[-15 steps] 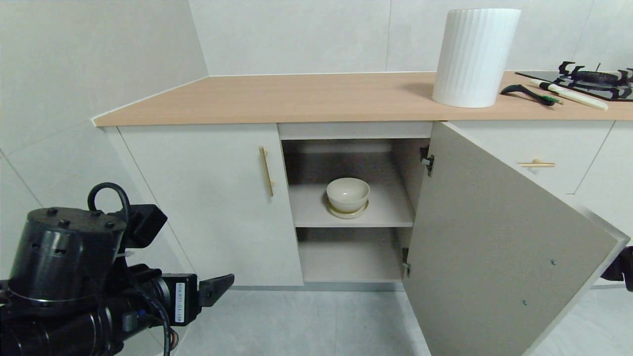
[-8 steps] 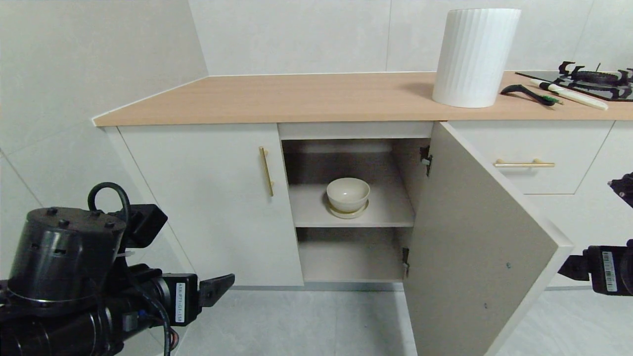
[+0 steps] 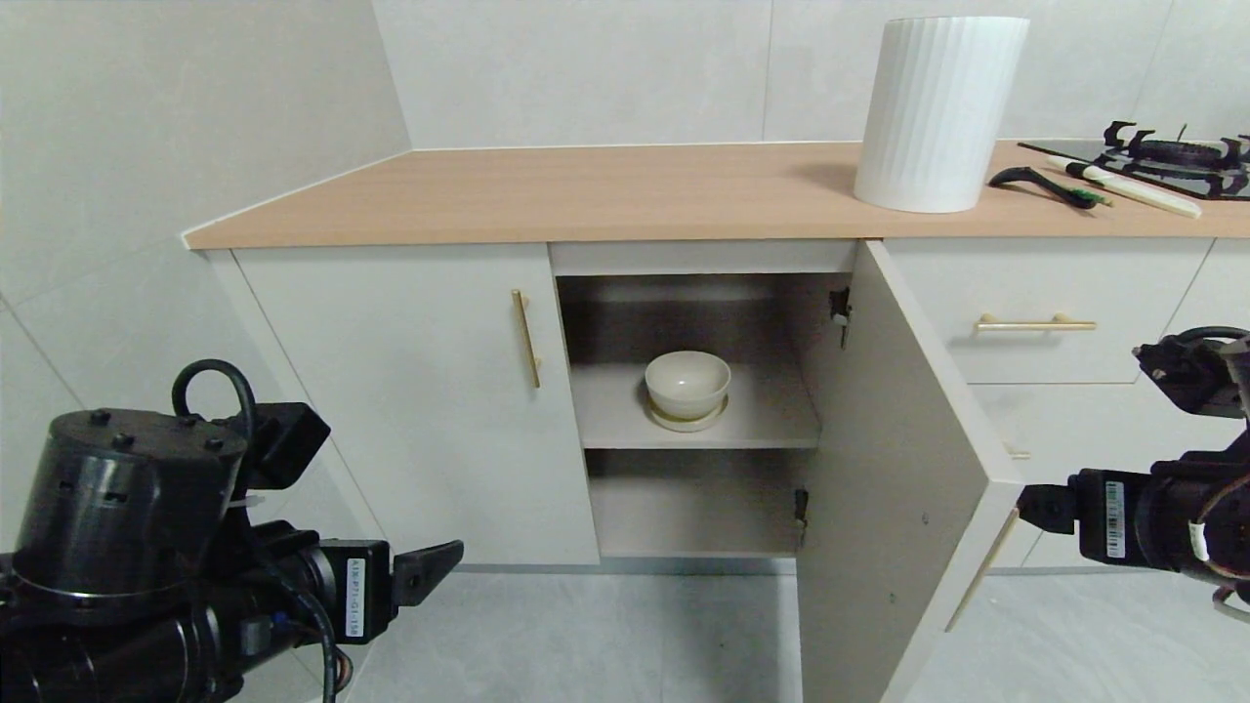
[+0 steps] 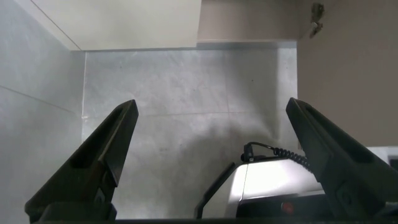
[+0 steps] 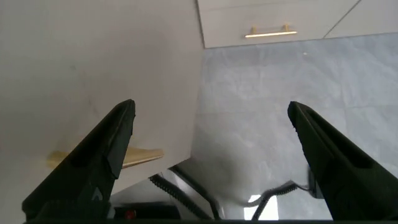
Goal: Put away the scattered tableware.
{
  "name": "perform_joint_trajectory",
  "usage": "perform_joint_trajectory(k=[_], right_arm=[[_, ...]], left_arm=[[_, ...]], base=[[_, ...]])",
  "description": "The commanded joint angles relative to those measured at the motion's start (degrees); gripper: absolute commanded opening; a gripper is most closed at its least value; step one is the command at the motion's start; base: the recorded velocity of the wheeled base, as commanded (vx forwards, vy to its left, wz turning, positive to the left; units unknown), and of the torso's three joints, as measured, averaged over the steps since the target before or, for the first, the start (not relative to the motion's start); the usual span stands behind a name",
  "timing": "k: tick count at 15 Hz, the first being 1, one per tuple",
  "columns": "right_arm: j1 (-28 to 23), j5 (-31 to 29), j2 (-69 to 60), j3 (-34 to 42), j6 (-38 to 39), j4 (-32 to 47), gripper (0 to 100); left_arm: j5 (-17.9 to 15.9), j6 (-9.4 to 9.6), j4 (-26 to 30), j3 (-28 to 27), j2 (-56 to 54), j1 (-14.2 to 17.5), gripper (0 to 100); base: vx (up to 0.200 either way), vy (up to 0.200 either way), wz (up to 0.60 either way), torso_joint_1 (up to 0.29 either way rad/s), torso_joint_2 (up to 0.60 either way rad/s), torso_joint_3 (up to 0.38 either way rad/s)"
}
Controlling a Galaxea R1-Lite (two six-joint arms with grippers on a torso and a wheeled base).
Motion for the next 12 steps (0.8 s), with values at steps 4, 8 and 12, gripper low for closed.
perform_joint_trajectory(k=[4, 8, 12], right_arm=[[4.8, 0.1, 4.9, 1.3, 3.3, -5.5, 100], [5.3, 1.4, 10.5, 1.1, 3.2, -13.3, 100], [5.0, 9.0, 14.8, -2.2, 2.6, -16.2, 100]], left_arm=[[0.0, -0.12, 0.0, -0.1, 0.1, 0.0, 100], [0.0, -0.12, -0.1, -0.2, -0.2, 0.0, 100], [0.0, -0.12, -0.2, -0.4, -0.6, 0.0, 100]], base=[[0.000, 0.000, 0.00, 0.000, 0.00, 0.000], [0.000, 0.000, 0.00, 0.000, 0.00, 0.000], [0.000, 0.000, 0.00, 0.000, 0.00, 0.000]])
